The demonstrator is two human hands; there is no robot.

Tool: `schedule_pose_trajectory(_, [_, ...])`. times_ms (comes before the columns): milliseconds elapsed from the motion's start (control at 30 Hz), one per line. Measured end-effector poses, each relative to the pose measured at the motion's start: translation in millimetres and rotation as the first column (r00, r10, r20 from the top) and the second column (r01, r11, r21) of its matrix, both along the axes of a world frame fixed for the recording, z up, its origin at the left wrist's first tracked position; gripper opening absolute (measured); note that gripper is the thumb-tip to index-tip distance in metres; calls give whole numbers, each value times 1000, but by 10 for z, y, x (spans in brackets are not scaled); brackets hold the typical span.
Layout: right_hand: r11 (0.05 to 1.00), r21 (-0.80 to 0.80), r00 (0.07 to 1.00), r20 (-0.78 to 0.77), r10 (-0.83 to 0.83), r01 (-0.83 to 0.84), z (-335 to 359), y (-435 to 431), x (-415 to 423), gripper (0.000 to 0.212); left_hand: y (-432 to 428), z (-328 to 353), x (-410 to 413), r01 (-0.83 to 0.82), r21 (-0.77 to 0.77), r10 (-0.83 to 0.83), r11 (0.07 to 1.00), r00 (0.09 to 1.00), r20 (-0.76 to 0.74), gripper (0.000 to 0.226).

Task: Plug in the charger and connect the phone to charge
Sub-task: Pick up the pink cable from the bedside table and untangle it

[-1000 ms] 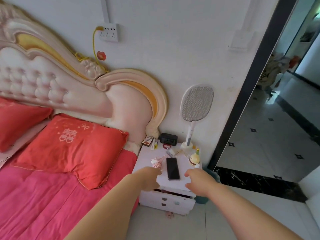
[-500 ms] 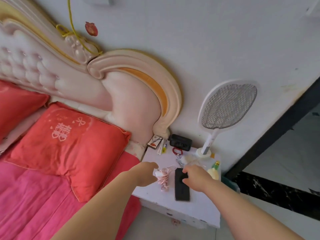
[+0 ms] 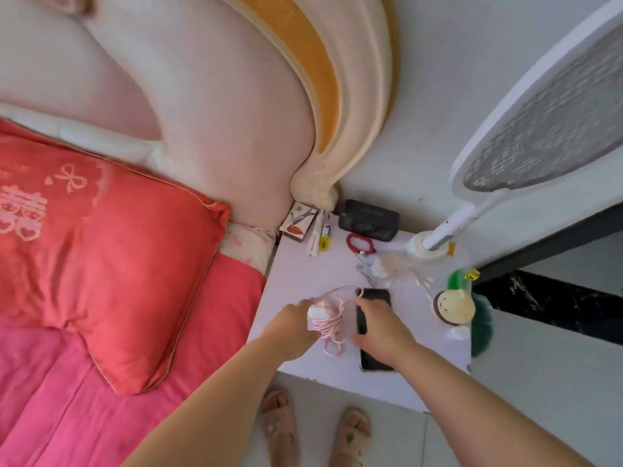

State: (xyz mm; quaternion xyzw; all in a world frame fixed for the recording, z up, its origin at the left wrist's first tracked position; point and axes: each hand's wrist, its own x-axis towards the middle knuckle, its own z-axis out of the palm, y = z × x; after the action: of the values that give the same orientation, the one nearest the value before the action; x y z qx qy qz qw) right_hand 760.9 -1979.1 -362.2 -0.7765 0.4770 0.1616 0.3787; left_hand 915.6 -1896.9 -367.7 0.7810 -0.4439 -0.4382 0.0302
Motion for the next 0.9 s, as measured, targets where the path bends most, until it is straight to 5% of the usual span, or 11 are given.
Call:
schedule_pose_trajectory(200, [993, 31, 993, 32, -112, 111, -677, -18, 95, 86, -122, -692, -45, -300, 35, 302, 953, 941, -151, 80])
schedule_pose_trajectory(433, [967, 69, 956, 149, -254, 246, -995, 28, 157, 69, -253, -950, -138, -514, 92, 510, 853, 781, -360, 86])
schedule_pose_trajectory(700, [954, 124, 904, 307, -297, 271, -656, -47, 182, 68, -316, -583, -90, -529, -2, 480, 849, 771, -419, 65])
schedule_pose_trajectory(900, [962, 130, 834, 480, -272, 239, 349, -280, 246, 70, -458, 315, 119, -354, -181, 239, 918, 856, -459, 74])
